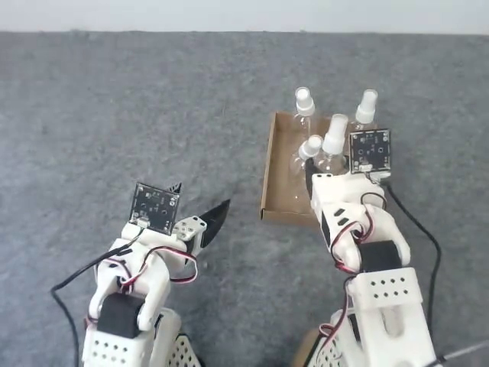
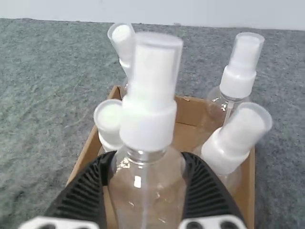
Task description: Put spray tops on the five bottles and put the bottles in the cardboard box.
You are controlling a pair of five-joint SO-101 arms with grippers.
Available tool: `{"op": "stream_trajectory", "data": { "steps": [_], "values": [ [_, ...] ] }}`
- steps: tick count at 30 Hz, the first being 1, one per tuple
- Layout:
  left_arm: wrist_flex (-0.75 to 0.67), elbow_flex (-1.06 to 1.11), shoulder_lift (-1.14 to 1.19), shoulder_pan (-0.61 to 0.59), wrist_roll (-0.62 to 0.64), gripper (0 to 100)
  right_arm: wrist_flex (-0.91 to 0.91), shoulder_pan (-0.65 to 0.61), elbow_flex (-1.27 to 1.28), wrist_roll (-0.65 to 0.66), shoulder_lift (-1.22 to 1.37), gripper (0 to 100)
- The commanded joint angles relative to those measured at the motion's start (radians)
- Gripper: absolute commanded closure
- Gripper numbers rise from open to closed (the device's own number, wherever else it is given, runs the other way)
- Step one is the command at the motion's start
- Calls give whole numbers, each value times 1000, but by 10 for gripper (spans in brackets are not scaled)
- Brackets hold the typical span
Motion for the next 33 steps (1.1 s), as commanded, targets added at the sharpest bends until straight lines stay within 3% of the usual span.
{"op": "stream_trajectory", "data": {
  "steps": [1,14,23,33],
  "values": [
    [-31,-8,-8,8,-6,699,28,7,-109,18,-18,992],
    [-31,-8,-8,8,-6,699,33,8,-112,58,-142,992],
    [-31,-8,-8,8,-6,699,-28,5,147,63,-418,992],
    [-31,-8,-8,8,-6,699,-82,1,233,57,-463,992]
  ]
}}
